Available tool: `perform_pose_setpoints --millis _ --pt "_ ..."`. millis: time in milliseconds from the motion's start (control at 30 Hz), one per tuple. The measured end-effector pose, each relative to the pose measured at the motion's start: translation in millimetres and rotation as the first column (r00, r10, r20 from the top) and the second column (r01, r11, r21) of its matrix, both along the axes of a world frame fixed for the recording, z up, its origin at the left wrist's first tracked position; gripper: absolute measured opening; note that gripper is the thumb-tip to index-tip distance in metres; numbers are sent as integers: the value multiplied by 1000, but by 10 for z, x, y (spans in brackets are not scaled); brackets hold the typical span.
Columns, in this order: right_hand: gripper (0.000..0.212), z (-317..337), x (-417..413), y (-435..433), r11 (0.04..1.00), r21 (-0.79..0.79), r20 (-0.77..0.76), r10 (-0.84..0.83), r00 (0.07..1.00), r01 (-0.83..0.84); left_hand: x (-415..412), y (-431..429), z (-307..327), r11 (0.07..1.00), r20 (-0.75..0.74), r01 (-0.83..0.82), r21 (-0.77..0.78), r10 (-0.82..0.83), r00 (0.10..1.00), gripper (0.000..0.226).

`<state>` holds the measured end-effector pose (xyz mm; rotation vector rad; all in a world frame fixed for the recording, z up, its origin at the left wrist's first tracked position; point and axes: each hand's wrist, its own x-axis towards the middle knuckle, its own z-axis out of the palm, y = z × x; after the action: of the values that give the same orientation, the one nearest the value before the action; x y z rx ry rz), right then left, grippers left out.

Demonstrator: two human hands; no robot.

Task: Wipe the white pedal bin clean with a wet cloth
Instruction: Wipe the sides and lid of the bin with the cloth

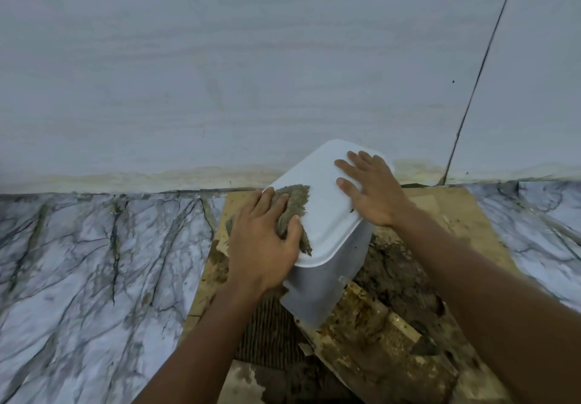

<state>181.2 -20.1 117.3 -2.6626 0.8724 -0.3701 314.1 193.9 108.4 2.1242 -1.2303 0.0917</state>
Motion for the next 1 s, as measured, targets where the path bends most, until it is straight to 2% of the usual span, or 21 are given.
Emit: perform_pose_setpoints --millis 67,233,300,400,500,600,667,733,867,1000 --pt "63 -21 -4 170 998 -42 23 -41 999 42 19 117 -41 999 -4 15 -32 -15 1000 64" --pt "77 45 -32 765 972 -148 -40 -192 981 184 280 419 -43 993 -120 44 -106 -57 991 68" --pt "71 26 -84 949 950 -166 -65 -279 958 266 342 426 0 997 -155 52 -56 -60 986 71" --pt "65 -27 -262 966 934 -111 -90 -350 933 340 213 286 75 994 -159 101 41 -93 983 69" --pt "72 19 -440 805 966 -38 -99 -259 961 257 -7 115 154 984 17 84 159 -88 996 68" --pt "95 139 -662 522 997 23 -102 -68 992 70 -226 53 171 959 197 71 274 -128 972 68" --pt "110 169 -832 320 997 17 -138 72 988 -70 -339 49 142 962 246 62 267 -130 961 66" --pt "112 129 -944 167 985 -50 -181 151 972 -163 -398 38 110 974 287 36 223 -100 953 65" --pt "106 2 -937 34 987 -67 -57 141 988 -145 -348 -74 140 989 344 23 147 -73 936 56" --pt "106 -111 -1056 -53 999 -27 72 30 997 -28 -273 -374 347 980 397 141 142 -187 898 48"
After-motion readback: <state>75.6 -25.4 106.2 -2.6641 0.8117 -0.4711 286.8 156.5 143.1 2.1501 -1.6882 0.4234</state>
